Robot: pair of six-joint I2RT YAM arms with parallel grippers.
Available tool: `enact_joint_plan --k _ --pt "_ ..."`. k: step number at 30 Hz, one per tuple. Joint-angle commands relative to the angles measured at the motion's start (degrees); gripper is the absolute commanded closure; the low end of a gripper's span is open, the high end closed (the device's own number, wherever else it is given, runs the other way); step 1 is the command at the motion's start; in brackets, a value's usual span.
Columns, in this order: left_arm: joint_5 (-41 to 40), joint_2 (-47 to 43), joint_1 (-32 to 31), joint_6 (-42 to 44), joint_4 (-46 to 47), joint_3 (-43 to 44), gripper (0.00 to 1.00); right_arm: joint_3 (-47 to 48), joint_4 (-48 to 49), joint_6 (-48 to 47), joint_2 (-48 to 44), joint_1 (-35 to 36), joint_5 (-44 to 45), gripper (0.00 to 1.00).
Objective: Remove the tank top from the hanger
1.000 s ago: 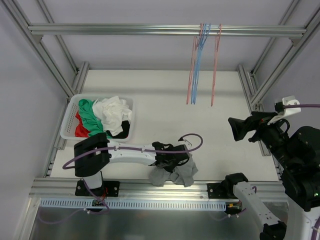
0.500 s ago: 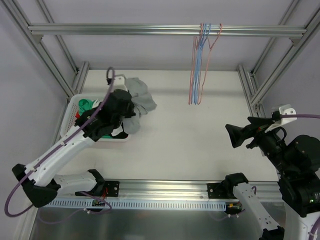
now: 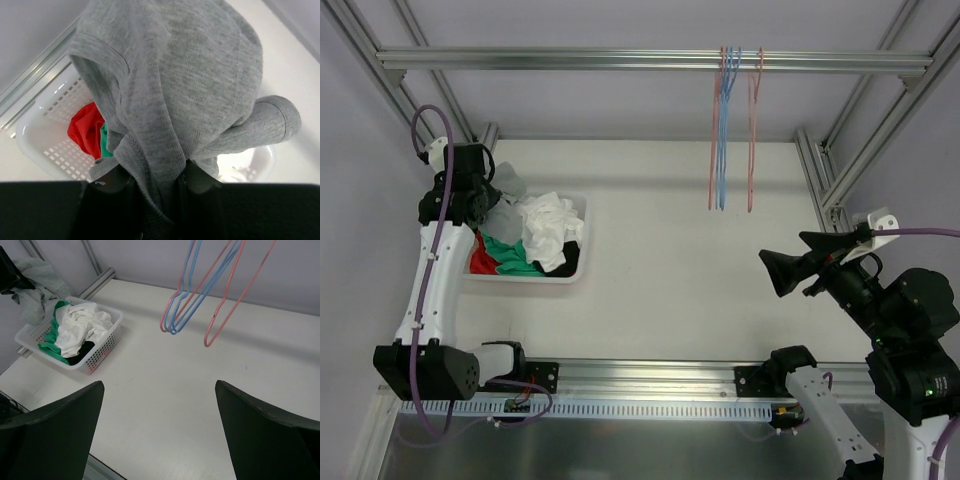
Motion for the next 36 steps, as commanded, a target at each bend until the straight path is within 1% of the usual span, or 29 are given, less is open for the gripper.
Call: enact_joint_plan --k 1,4,8,9,10,11,13,15,16,18,19,21,22,23,25,26,29,32,33,35,36 --pt "6.7 4.2 4.0 -2.8 1.1 -1.9 1.0 -1.4 5.2 1.5 -1.5 -0.2 -3.6 0.01" --pt "7.8 6.3 5.5 -5.6 3.0 -6.9 1.0 -2.6 6.5 2.1 -1.6 -0.2 -4.9 0.0" --pt "6.5 9.0 6.5 -9.9 7.4 -14.3 1.0 -4.9 8.5 3.3 -1.1 -0.1 -7.3 0.01" --pt "7.2 9.9 7.0 -10.2 9.7 -16.2 1.0 -5.3 8.9 3.6 -1.0 -0.1 -7.8 0.0" --pt "10.0 11.2 8.3 -10.6 10.5 -16.8 1.0 -5.7 9.5 4.2 -1.0 -0.2 -8.9 0.01" --pt "10.8 13.8 8.7 -10.8 11.0 -17.0 1.0 -6.2 9.6 4.4 -0.9 -0.2 -9.3 0.01" --pt "12.0 15.8 9.1 -11.5 11.3 -17.5 1.0 -6.4 9.6 4.5 -1.0 -0.2 -9.7 0.0" --pt "11.9 15.9 9.3 -12.0 11.5 -18.8 1.0 -6.4 9.6 4.6 -1.5 -0.2 -9.8 0.01" --pt "10.5 15.3 9.3 -12.9 11.5 -19.4 0.97 -6.3 9.6 4.5 -1.6 -0.2 -9.7 0.0" --pt "9.3 12.3 9.4 -13.3 11.5 -20.5 0.87 -6.3 9.6 4.6 -2.1 -0.1 -9.7 0.0" --pt "8.9 11.0 9.3 -13.3 11.4 -20.7 0.74 -6.3 9.6 4.6 -2.1 -0.2 -9.7 0.0" --pt "8.5 7.5 9.7 -12.5 11.4 -20.2 0.62 -6.3 9.6 4.7 -1.7 -0.2 -9.8 0.01" --pt "8.6 6.2 9.8 -12.2 11.3 -20.0 0.5 -6.4 9.5 4.7 -1.5 -0.1 -9.9 0.0" --pt "8.6 3.6 9.8 -11.9 11.2 -19.5 0.46 -6.5 9.5 4.9 -1.3 -0.1 -9.9 0.01" --pt "8.8 1.4 9.8 -11.3 11.1 -19.0 0.37 -6.8 9.4 4.9 -0.4 -0.2 -10.1 0.01" --pt "8.8 -0.4 9.8 -11.1 10.9 -18.7 0.28 -6.8 9.3 4.9 -0.1 -0.1 -10.1 0.01" --pt "9.0 -2.5 9.8 -10.2 10.2 -17.2 0.17 -6.9 9.1 4.8 1.0 -0.1 -10.2 0.0" --pt "8.5 -4.7 9.9 -9.9 9.4 -16.4 0.09 -6.5 8.7 4.4 1.9 -0.2 -9.7 0.01" --pt "8.4 -5.3 10.0 -9.4 8.5 -15.8 0.03 -6.2 8.3 4.2 2.1 -0.1 -9.4 0.0" --pt "9.4 -7.9 10.0 -8.1 7.7 -14.8 0.01 -4.7 6.1 3.1 3.2 -0.2 -6.9 0.0" --pt "10.4 -8.8 10.0 -5.4 7.0 -13.2 0.01 -4.1 5.0 2.8 3.5 -0.2 -5.5 0.0"
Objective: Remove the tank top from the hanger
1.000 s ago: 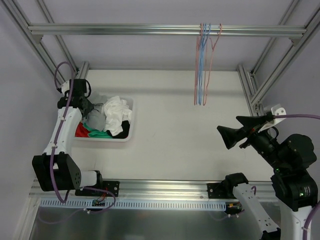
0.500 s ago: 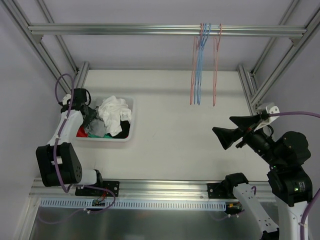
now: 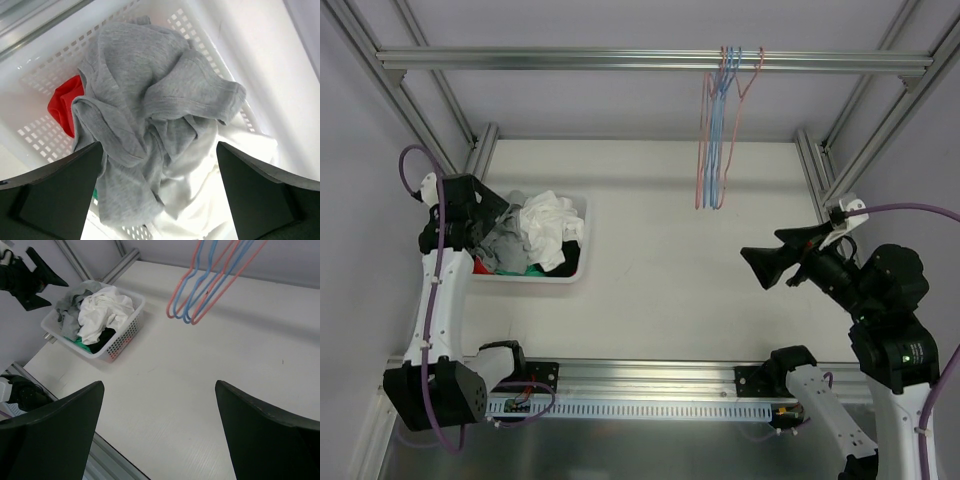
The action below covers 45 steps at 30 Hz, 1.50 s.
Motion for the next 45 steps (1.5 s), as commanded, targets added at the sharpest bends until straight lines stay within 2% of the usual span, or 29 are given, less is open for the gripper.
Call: enact_joint_plan --k 1,3,5,7,10,11,12,14,16,20,25,31,45 --pt "6.3 -4.5 0.7 6.3 -2.2 5.2 0.01 3.3 -3.7 -1.8 2.1 -0.2 6.5 0.0" --pt "14.1 -5.4 0.4 14.4 -3.5 10.0 0.01 5.5 -7.0 -2.5 3.1 -0.2 11.8 0.0" --pt "23.9 -6.2 -0.4 19.5 -8.7 14.1 0.01 6.3 -11.3 -3.9 3.3 -0.2 18.2 0.0" --pt "22.0 -7.7 -2.1 24.4 -15.7 15.4 0.01 6.5 -14.4 -5.2 2.4 -0.2 21.2 0.01" --pt "12.8 -15.1 -7.5 27.1 -19.7 14.1 0.01 5.9 -17.8 -5.8 0.0 -0.2 25.5 0.01" --pt "11.5 -20.1 -9.2 27.2 -20.0 13.1 0.01 5.8 -19.0 -5.6 -0.6 -0.2 27.6 0.0" --pt "13.7 -22.3 -11.8 28.0 -20.5 11.5 0.01 5.7 -20.1 -5.2 -1.2 -0.2 28.7 0.01" --pt "15.4 -28.9 -12.0 28.7 -23.0 10.2 0.01 4.4 -23.1 -5.0 -3.3 -0.1 30.4 0.0" --pt "14.7 -33.5 -14.9 28.3 -24.2 8.0 0.01 2.9 -25.6 -5.7 -4.8 -0.2 31.4 0.01" --pt "12.7 -43.2 -16.2 28.7 -26.9 6.4 0.01 -2.0 -26.6 -6.8 -11.3 1.6 34.6 0.0" --pt "18.9 -45.5 -16.2 31.1 -27.6 6.8 0.01 -1.3 -28.2 -6.8 -13.4 1.6 35.8 0.0" --pt "12.9 -44.8 -16.2 29.5 -27.5 4.1 0.01 -0.5 -28.9 -6.6 -14.0 1.6 36.5 0.0" --pt "13.2 -44.7 -16.2 29.0 -26.5 1.6 0.01 -2.9 -26.9 -5.0 -13.0 1.6 34.7 0.01"
